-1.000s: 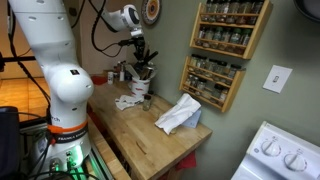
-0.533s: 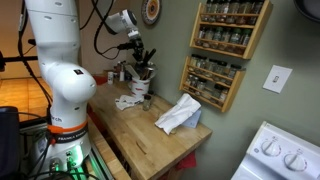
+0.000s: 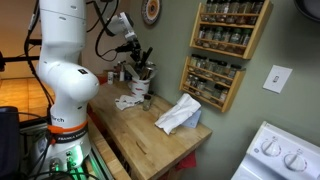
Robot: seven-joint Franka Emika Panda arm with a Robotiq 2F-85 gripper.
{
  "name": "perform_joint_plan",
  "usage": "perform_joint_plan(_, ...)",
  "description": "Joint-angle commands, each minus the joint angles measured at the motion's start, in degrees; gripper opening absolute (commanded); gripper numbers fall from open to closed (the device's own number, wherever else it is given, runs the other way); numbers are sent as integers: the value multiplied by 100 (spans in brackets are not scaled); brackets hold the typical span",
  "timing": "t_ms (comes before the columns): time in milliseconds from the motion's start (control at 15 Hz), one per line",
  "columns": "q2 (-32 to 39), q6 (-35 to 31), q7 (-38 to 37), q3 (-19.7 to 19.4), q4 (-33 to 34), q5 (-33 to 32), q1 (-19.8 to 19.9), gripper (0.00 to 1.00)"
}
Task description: Pick up both the wooden and plastic spatula at the same time and put them in the utensil holding bucket
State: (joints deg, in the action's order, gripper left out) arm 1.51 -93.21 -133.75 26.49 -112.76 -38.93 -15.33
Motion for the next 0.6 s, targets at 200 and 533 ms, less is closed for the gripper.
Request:
perform_joint_plan(200,477,335,-231,-284,442,-239,-518,54)
perform_joint_plan(533,571,388,-208,-401,615,-242,-675,5)
